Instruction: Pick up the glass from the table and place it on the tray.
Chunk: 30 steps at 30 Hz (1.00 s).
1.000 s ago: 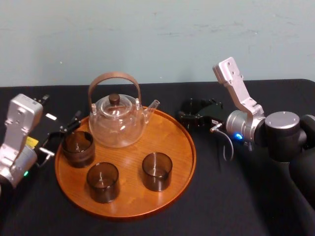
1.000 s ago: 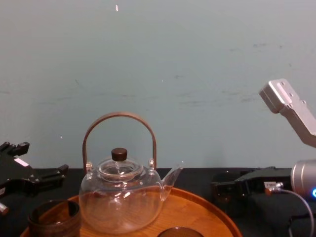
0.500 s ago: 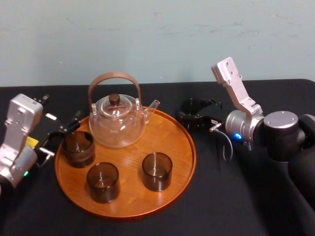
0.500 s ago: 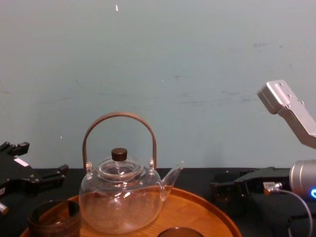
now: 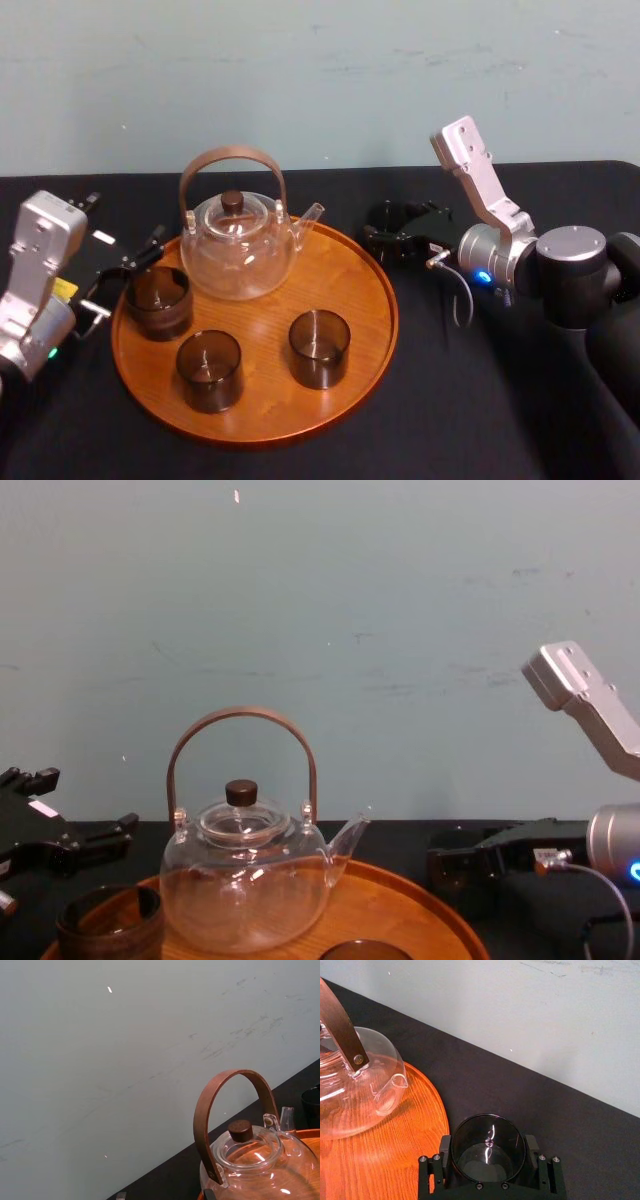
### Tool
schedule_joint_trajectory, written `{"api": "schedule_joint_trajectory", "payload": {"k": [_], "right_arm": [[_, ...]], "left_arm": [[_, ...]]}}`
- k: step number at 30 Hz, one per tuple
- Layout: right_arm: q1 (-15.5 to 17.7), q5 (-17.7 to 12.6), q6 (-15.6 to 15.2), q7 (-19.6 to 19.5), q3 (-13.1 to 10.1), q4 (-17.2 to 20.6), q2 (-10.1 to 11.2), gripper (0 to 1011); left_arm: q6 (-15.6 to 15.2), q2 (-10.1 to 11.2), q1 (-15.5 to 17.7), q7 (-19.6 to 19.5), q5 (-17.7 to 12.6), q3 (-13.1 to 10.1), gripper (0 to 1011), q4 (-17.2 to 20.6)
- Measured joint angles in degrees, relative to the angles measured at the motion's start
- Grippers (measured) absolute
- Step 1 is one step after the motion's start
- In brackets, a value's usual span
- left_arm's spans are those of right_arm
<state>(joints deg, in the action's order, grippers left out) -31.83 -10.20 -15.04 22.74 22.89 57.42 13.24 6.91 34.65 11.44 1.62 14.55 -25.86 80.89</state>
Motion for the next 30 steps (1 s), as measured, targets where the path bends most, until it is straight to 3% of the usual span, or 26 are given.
{"api": "schedule_joint_trajectory", "payload": {"k": [22, 30], "right_arm": [[0.0, -0.1, -0.1, 0.0, 0.0, 0.1, 0.0, 900], [1.7, -0.7, -0.2, 0.3, -0.7, 3.8, 1.0, 900]], "left_arm": [[0.0, 0.0, 0.0, 0.0, 0.0, 0.0, 1001, 0.0], [0.0, 0.0, 0.0, 0.0, 0.0, 0.0, 1001, 0.0]]}}
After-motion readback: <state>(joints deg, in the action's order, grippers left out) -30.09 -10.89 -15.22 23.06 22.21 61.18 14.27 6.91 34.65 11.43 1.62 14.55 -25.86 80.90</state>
